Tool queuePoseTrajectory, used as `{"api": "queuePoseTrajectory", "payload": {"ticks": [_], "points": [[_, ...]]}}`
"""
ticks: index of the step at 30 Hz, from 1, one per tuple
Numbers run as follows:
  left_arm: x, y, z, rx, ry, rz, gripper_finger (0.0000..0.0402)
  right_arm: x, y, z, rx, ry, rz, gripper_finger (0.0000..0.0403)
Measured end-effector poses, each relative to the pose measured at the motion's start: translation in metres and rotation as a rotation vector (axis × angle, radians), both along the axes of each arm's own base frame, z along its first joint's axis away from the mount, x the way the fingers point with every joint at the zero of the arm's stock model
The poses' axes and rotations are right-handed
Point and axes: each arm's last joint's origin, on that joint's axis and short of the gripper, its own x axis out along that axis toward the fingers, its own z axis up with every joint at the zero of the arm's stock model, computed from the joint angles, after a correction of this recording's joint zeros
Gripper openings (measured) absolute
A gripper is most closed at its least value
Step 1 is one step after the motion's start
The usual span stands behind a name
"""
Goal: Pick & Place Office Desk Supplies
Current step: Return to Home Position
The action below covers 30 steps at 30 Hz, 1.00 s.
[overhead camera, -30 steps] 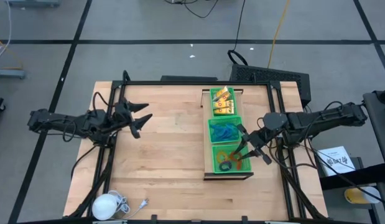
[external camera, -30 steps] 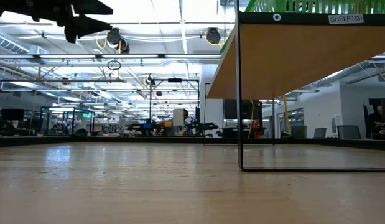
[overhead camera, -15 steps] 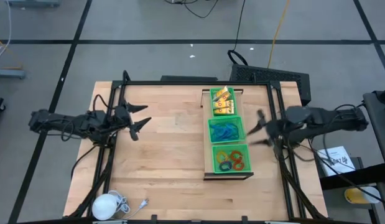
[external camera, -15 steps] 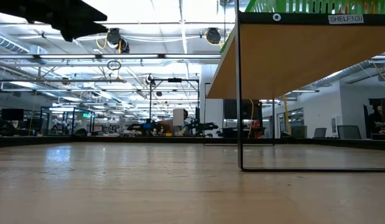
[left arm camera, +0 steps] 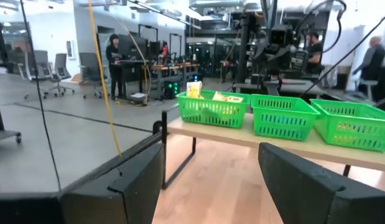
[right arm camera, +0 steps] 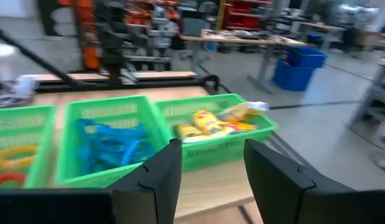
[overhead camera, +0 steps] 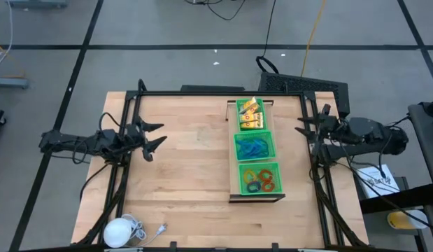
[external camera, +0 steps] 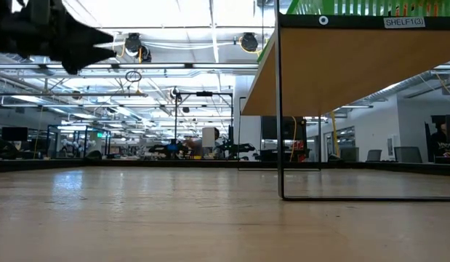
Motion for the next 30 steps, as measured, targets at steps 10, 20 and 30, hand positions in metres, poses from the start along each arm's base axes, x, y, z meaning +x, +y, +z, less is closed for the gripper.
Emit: {"api": "queuePoseTrajectory", "payload": {"ticks": [10, 20, 30], "points": [[-0.001, -0.002, -0.034, -0.055, -0.004, -0.084, 0.0271, 0.0, 0.004, -0.027, -0.021, -0.115, 0.135, 0.0161], [0.0, -0.002, -0.034, -0.051, 0.005, -0.092, 0.0271, 0.024, 0.007, -0.06, 0.038, -0.149, 0.127, 0.0158], [0.0, -0.002, -0.038, -0.076, 0.031, -0.097, 0.0271, 0.045, 0.009, -0.095, 0.023, -0.201, 0.128, 0.0164]]}}
